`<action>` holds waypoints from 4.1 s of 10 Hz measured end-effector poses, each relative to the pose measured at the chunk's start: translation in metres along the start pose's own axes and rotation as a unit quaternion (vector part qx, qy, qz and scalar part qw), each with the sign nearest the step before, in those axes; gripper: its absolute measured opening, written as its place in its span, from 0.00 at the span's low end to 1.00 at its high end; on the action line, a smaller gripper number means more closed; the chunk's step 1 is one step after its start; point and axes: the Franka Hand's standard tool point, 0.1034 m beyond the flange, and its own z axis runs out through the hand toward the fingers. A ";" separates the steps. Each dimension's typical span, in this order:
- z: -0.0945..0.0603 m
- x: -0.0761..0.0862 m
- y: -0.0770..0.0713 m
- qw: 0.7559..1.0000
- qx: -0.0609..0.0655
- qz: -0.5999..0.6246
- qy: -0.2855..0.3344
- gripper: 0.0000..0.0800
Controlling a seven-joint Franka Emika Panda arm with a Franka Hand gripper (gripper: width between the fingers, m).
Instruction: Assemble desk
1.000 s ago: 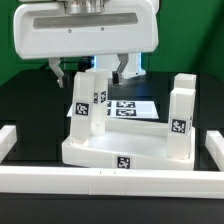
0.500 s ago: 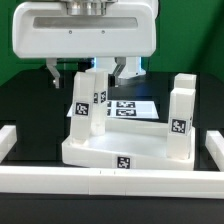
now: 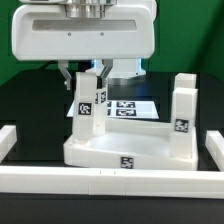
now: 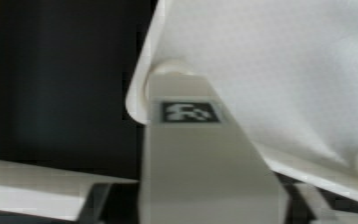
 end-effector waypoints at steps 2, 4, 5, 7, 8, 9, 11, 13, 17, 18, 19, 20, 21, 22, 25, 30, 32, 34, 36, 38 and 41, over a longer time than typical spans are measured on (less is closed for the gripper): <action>0.000 0.000 0.000 1.000 0.000 0.000 0.000 0.36; 0.000 0.000 0.000 1.000 0.000 0.007 0.000 0.36; 0.000 0.000 0.000 1.000 0.000 0.009 0.000 0.36; 0.000 0.000 -0.001 0.998 0.002 0.069 0.000 0.36; 0.000 0.000 -0.002 0.995 0.003 0.098 0.001 0.36; 0.000 0.001 -0.002 0.992 0.004 0.122 0.001 0.36; 0.001 0.001 -0.004 0.981 0.012 0.195 0.001 0.36; 0.001 0.002 -0.004 0.962 0.035 0.271 0.009 0.36; 0.002 0.006 -0.007 0.913 0.051 0.403 0.018 0.36; 0.002 0.006 -0.010 0.892 0.052 0.449 0.013 0.36; 0.002 0.006 -0.015 0.869 0.053 0.491 0.004 0.36; 0.002 0.006 -0.019 0.849 0.053 0.525 -0.001 0.36; 0.002 0.006 -0.020 0.827 0.054 0.560 -0.003 0.36; 0.002 0.006 -0.020 0.809 0.054 0.586 -0.004 0.36; 0.003 0.007 -0.021 0.821 0.055 0.569 -0.003 0.62; 0.004 0.007 -0.023 0.913 0.052 0.405 0.005 0.81; 0.004 0.007 -0.025 0.945 0.052 0.322 0.010 0.81; 0.005 0.008 -0.027 0.967 0.052 0.249 0.013 0.81; 0.007 0.008 -0.029 0.985 0.050 0.161 0.017 0.81; 0.007 0.008 -0.028 0.996 0.046 0.078 0.020 0.81; 0.007 0.007 -0.024 0.998 0.039 -0.041 0.025 0.81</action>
Offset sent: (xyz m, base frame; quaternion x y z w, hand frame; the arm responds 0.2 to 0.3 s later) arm 0.0000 0.0000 0.0000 0.0000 0.0000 0.0650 0.9979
